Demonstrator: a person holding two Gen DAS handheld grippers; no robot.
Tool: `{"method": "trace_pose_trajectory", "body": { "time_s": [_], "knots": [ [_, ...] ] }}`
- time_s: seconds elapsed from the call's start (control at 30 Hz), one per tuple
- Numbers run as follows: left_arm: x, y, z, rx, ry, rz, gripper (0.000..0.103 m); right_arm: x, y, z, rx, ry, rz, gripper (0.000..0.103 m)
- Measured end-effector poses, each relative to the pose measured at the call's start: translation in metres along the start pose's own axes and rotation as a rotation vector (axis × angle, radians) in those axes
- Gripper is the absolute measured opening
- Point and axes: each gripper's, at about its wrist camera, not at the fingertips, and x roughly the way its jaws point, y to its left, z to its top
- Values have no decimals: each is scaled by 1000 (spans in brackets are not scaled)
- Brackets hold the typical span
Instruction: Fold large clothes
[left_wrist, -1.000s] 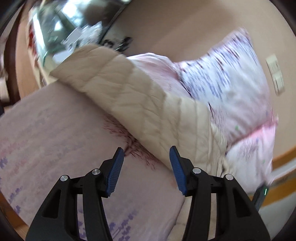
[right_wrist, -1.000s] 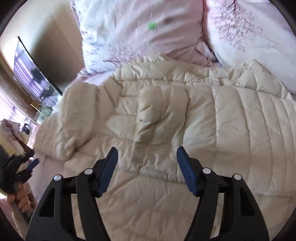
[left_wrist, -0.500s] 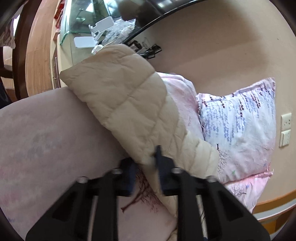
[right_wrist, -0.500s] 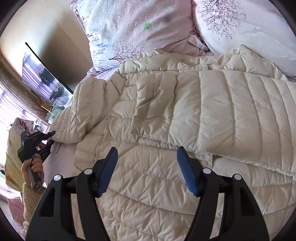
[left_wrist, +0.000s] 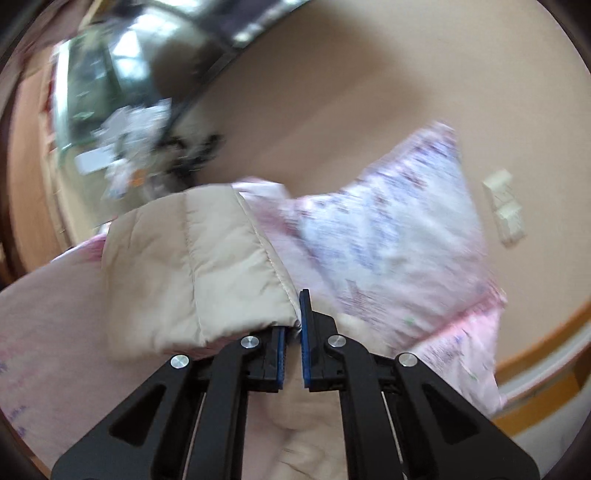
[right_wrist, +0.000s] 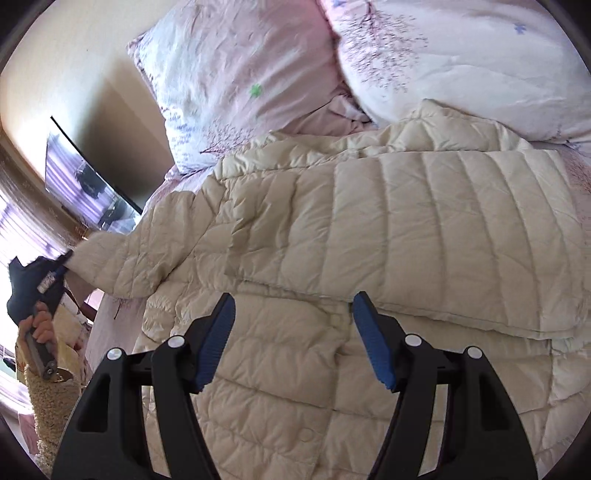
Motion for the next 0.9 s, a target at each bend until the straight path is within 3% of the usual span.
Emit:
{"method": "trace_pose_trajectory", "body": {
  "time_s": [0.2, 0.43, 0.63, 0.9],
  "knots": [
    [19, -81, -38, 164, 94, -147, 5, -15, -17, -5, 20, -31, -9, 67],
    [63, -157, -117, 354, 275, -260, 5, -25, -41, -7, 66, -49, -27, 67],
    [118, -183, -192, 456, 470, -260, 5, -34, -59, -7, 95, -57, -44, 67],
    [160, -176, -245, 480, 600, -185, 5, -39, -68, -9, 103, -74, -73, 67]
  ]
}}
